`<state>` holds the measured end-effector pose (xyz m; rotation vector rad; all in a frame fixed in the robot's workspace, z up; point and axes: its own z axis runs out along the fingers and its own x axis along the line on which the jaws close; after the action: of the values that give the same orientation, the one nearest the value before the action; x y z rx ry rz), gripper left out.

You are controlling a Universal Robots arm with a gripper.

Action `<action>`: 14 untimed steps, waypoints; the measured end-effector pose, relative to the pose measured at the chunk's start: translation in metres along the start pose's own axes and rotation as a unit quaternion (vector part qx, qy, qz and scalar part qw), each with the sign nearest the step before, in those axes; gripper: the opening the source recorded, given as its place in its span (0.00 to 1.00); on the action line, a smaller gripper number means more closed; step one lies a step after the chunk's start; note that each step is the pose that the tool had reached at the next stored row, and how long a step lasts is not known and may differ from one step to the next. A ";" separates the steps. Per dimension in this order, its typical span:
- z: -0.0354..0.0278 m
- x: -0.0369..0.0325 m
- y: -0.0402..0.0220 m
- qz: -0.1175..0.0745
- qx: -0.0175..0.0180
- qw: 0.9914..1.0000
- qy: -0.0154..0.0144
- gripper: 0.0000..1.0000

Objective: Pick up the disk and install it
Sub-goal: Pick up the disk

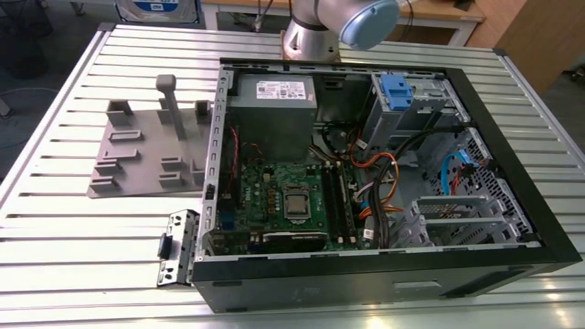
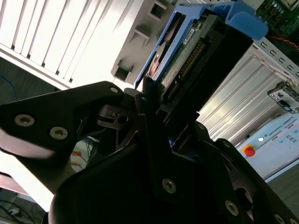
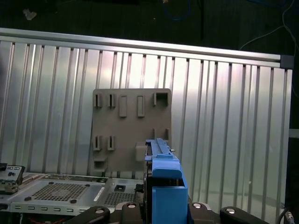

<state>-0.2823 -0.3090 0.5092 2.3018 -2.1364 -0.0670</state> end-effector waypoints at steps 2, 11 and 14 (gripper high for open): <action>-0.0001 0.0007 -0.0044 0.000 0.000 1.000 0.000 0.36; -0.0007 0.0045 -0.0325 0.000 -0.003 1.000 0.000 0.36; -0.0008 0.0071 -0.0435 0.000 -0.004 1.000 0.000 0.36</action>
<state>-0.2385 -0.3128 0.5084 2.2975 -2.1328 -0.0759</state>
